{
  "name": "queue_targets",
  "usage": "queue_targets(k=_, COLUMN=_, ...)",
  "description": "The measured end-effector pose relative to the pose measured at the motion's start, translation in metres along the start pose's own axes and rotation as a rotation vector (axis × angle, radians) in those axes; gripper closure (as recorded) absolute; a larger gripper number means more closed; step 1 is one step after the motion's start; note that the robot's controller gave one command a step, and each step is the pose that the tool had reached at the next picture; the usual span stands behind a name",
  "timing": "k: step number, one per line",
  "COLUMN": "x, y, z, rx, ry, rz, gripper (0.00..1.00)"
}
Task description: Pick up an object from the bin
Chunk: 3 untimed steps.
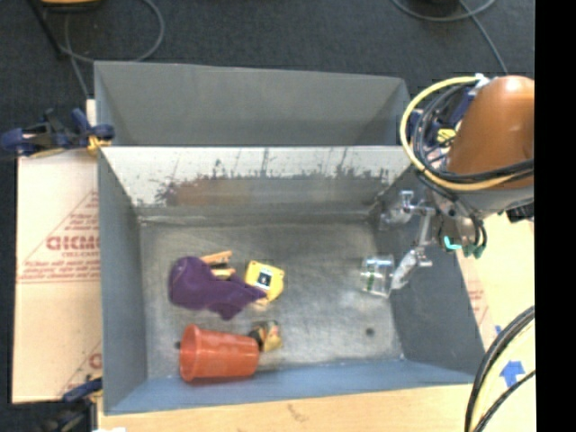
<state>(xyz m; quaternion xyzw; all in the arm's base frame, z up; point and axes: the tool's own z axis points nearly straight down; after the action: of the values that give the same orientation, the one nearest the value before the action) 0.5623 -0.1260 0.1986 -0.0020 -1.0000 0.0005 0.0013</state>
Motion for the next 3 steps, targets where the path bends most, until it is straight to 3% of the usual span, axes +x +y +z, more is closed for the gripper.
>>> queue_targets(k=1, x=-0.002, y=0.000, z=-0.004, rx=0.001, ry=-0.007, rz=-0.003, gripper=0.00)
queue_targets(k=2, x=-0.006, y=-0.006, z=0.037, rx=0.001, ry=-0.016, rz=0.033, gripper=0.00)
queue_targets(k=3, x=-0.018, y=-0.018, z=0.105, rx=0.000, ry=-0.012, rz=0.069, gripper=0.00)
